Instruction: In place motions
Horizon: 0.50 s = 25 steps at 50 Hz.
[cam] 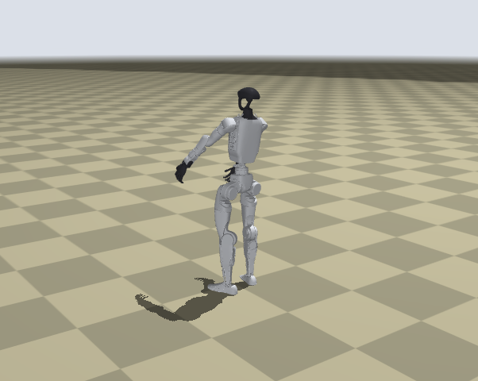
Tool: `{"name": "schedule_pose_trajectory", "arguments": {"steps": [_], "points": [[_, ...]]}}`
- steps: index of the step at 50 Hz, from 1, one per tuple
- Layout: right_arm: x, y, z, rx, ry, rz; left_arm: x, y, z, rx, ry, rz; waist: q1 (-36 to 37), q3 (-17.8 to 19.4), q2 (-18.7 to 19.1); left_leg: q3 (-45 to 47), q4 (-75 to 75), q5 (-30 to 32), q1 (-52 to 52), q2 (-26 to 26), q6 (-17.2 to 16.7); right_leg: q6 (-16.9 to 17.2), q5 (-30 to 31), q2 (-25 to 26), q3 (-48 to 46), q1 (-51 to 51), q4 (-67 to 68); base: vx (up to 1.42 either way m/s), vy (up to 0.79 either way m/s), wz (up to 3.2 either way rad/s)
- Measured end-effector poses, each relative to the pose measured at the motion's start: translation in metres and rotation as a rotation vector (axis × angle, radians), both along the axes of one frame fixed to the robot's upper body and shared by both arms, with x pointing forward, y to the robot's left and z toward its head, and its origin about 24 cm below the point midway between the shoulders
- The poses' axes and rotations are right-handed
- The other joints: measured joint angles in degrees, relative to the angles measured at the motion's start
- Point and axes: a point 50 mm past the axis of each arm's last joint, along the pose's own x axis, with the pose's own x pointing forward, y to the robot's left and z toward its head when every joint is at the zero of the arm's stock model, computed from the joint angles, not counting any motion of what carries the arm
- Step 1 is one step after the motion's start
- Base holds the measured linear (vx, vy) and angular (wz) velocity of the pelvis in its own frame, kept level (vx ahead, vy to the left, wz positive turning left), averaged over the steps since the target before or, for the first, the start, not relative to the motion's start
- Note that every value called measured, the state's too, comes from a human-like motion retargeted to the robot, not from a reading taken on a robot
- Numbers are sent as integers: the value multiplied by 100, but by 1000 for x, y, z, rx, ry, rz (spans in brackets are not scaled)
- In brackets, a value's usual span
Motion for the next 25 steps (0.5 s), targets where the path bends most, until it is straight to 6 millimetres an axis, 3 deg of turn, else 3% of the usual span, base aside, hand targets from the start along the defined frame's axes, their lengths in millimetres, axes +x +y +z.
{"name": "schedule_pose_trajectory", "arguments": {"steps": [3,6,10,13,18,22,25], "points": [[60,15,43,59,-219,22,62,-16,52,-61,-239,32,25,-208,38,2,6,-13,-71,17,-2,-1,-14,21,3,-66,1,0,0,0],[109,27,94,76,-420,68,108,-36,106,-183,-457,61,65,-357,105,28,11,-37,-131,37,-1,-2,-25,45,45,-152,12,0,0,0],[153,34,161,62,-634,113,145,-58,171,-296,-670,35,168,-497,103,71,9,-66,-160,26,3,-6,-36,45,112,-223,21,0,0,0],[175,36,212,44,-805,125,159,-70,207,-345,-742,7,195,-573,80,60,11,-77,-219,5,4,-8,-57,36,96,-263,11,0,0,0],[193,29,273,-94,-1011,140,167,-74,241,-447,-808,63,183,-693,132,15,14,-93,-317,-4,5,5,-101,37,28,-294,-10,0,0,0],[197,18,295,-142,-1081,50,169,-80,249,-495,-822,54,236,-756,126,-28,18,-105,-340,-24,10,8,-127,31,-28,-273,-22,0,0,0],[197,15,301,-104,-1097,-8,168,-80,248,-484,-808,38,251,-787,121,-45,20,-114,-339,-31,12,10,-139,29,-47,-257,-25,0,0,0]]}}
